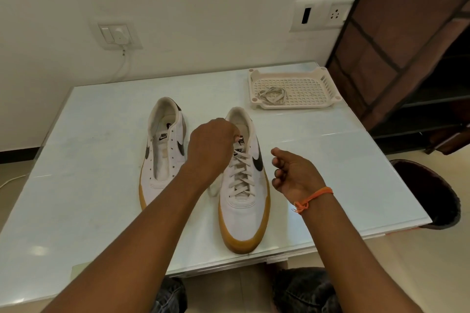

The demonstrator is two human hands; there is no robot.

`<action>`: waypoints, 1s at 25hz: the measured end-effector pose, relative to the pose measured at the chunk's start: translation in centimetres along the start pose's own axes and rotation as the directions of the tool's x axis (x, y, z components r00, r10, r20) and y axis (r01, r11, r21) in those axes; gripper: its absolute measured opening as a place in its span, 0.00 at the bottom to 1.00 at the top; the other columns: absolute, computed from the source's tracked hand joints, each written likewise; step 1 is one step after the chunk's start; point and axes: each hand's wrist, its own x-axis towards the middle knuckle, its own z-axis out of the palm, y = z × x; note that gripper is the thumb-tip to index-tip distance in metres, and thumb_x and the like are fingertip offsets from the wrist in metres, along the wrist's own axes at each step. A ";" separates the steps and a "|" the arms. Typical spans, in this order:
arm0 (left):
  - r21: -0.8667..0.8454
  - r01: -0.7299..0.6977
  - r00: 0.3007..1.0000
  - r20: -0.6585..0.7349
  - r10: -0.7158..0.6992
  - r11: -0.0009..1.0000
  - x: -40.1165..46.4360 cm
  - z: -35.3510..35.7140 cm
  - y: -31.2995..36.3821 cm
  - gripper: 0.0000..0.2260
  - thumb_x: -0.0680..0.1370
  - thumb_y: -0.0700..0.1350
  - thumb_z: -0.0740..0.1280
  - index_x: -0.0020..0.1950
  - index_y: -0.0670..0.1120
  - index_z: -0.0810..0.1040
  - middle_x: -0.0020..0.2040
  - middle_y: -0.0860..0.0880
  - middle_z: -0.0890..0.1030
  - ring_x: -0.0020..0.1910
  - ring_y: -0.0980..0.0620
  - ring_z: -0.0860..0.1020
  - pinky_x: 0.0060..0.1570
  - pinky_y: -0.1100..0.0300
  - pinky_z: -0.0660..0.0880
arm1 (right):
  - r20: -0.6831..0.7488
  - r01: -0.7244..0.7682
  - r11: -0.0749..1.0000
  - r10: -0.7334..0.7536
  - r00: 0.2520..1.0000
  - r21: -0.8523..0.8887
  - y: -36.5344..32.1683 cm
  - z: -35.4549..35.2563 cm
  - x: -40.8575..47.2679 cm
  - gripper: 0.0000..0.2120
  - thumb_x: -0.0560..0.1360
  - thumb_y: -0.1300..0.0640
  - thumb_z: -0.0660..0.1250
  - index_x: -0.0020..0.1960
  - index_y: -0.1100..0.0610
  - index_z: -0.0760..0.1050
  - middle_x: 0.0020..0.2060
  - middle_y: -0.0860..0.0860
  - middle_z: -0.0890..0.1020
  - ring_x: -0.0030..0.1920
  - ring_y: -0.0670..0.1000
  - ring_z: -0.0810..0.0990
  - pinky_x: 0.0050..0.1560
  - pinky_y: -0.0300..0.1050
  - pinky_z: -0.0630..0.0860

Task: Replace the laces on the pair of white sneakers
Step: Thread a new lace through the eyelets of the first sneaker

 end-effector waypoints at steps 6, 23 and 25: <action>0.193 -0.002 1.000 0.007 0.001 0.981 0.5 2.1 1.4 0.05 0.74 0.44 0.69 0.47 0.44 0.82 0.48 0.45 0.75 0.49 0.45 0.69 0.43 0.53 0.61 | 0.002 0.000 0.996 0.000 1.000 -0.084 0.1 0.4 0.2 0.06 0.75 0.54 0.69 0.46 0.57 0.80 0.32 0.48 0.79 0.29 0.46 0.71 0.30 0.40 0.70; -0.133 0.303 0.937 0.223 -0.269 0.944 0.8 1.9 1.3 0.10 0.78 0.43 0.68 0.51 0.58 0.85 0.54 0.55 0.78 0.57 0.47 0.70 0.46 0.51 0.59 | -0.001 0.028 0.980 -0.029 1.000 -0.198 0.8 0.8 0.2 0.07 0.75 0.53 0.69 0.46 0.57 0.81 0.36 0.49 0.81 0.35 0.48 0.75 0.37 0.43 0.72; -0.104 0.282 0.946 0.198 -0.258 0.954 0.6 1.8 1.8 0.12 0.78 0.41 0.67 0.52 0.57 0.85 0.54 0.53 0.77 0.57 0.47 0.68 0.46 0.51 0.57 | 0.001 0.025 0.979 -0.025 1.000 -0.204 0.9 0.9 0.2 0.07 0.75 0.53 0.70 0.47 0.57 0.81 0.36 0.49 0.81 0.35 0.48 0.75 0.37 0.43 0.72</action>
